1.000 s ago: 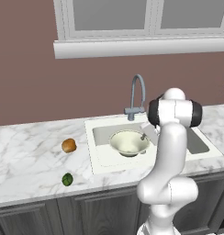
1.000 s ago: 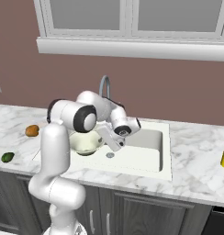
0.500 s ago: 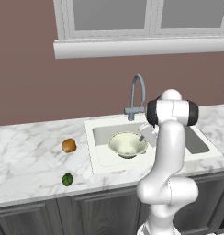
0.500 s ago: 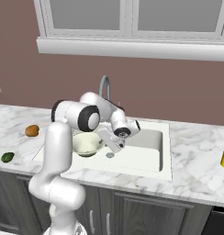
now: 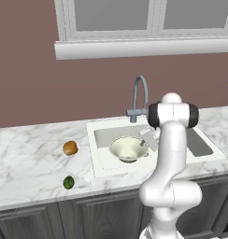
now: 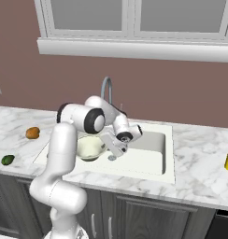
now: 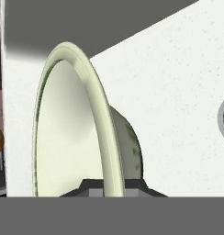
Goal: Remove the potato and avocado from the sink. Then move the bowl and cup from the counter to the sink for washing.
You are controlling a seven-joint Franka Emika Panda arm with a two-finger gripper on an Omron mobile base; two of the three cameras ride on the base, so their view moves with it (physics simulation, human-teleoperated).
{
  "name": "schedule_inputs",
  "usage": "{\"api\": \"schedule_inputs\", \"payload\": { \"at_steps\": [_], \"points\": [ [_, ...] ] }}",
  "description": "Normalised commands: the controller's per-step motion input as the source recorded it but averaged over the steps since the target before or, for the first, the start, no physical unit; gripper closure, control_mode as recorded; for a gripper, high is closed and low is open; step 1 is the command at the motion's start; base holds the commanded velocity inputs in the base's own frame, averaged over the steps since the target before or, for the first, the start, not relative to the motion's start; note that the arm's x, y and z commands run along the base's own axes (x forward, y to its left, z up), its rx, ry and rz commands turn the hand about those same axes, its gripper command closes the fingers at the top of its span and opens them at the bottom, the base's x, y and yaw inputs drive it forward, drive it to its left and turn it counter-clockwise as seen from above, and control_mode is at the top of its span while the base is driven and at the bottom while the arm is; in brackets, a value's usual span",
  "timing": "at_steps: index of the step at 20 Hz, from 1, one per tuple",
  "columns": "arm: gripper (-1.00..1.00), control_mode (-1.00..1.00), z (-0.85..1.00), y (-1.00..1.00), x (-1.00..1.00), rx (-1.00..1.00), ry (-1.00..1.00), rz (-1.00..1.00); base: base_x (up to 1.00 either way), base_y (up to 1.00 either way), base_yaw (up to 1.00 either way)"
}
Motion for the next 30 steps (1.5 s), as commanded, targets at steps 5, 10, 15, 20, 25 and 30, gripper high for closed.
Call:
{"api": "schedule_inputs", "payload": {
  "at_steps": [5,10,15,20,25,30],
  "points": [
    [1.0,-1.0,-0.23,0.02,0.12,0.0,0.0,0.0,0.0,0.0,0.0],
    [1.0,-1.0,-0.18,0.03,0.13,0.0,0.0,0.0,0.0,0.0,0.0],
    [1.0,-1.0,-0.15,0.03,0.14,0.0,0.0,0.0,0.0,0.0,0.0],
    [1.0,-1.0,-0.13,0.01,0.13,0.0,0.0,0.0,0.0,0.0,0.0],
    [1.0,-1.0,-0.1,0.01,0.08,0.0,0.0,0.0,0.0,0.0,0.0],
    [-1.0,-1.0,-0.01,0.02,-0.01,0.0,0.0,0.0,0.0,0.0,0.0]
  ]
}}
